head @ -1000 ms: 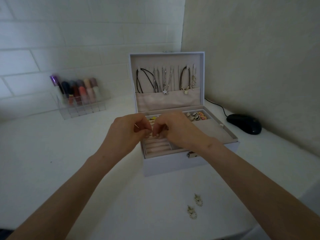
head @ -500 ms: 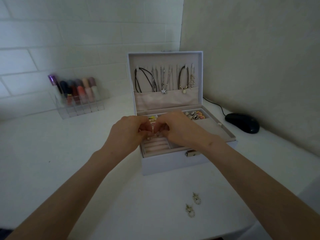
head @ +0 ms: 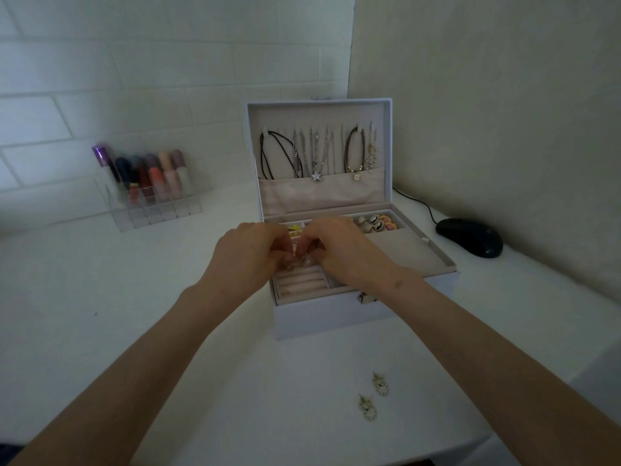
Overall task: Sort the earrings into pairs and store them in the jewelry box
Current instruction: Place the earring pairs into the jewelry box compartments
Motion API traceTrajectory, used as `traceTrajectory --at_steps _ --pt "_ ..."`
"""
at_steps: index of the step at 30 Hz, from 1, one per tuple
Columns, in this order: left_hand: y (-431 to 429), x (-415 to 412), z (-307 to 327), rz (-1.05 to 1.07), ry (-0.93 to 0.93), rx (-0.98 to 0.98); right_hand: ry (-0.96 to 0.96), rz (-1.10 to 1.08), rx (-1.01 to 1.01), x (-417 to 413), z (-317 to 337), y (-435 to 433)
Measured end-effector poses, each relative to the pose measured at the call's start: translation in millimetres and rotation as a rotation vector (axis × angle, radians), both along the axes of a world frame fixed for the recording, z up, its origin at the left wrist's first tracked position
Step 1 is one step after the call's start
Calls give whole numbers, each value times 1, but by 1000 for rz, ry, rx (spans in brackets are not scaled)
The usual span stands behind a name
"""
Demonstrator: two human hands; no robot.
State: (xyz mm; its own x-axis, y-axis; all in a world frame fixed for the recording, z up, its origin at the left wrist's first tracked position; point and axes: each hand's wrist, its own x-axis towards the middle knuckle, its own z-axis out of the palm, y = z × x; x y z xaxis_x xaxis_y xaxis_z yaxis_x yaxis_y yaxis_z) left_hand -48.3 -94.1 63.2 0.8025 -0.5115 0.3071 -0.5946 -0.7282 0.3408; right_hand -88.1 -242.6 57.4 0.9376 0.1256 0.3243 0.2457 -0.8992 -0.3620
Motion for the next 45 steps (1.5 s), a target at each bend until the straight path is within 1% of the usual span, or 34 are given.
traceTrajectory --at_steps 5,8,10,15,20,23,26,31,33,38,41,45 --pt "6 5 6 -72 140 -34 16 6 55 -1 -1 -2" --pt "7 5 8 -89 170 -32 29 4 64 1 -3 -2" --pt "5 4 7 -72 148 -5 29 9 67 1 -3 -2" --pt "0 2 5 -20 16 79 38 26 70 1 -2 -3" --pt "0 6 7 -59 72 108 42 26 134 2 -5 -5" --pt "0 7 6 -63 41 122 43 32 138 3 -6 -5" --pt "-1 6 4 -39 -30 112 37 33 149 4 -7 -6" --pt "-1 9 2 -33 -33 123 26 41 151 4 -8 -6" --pt "0 8 2 -40 -51 114 34 35 186 3 -7 -6" --pt "1 5 1 -76 -122 126 32 -10 343 -2 -6 -7" --pt "1 5 3 -81 -104 139 12 -24 391 -3 -5 -8" --pt "-2 8 4 -50 -64 128 -2 -16 393 -2 -6 -8"
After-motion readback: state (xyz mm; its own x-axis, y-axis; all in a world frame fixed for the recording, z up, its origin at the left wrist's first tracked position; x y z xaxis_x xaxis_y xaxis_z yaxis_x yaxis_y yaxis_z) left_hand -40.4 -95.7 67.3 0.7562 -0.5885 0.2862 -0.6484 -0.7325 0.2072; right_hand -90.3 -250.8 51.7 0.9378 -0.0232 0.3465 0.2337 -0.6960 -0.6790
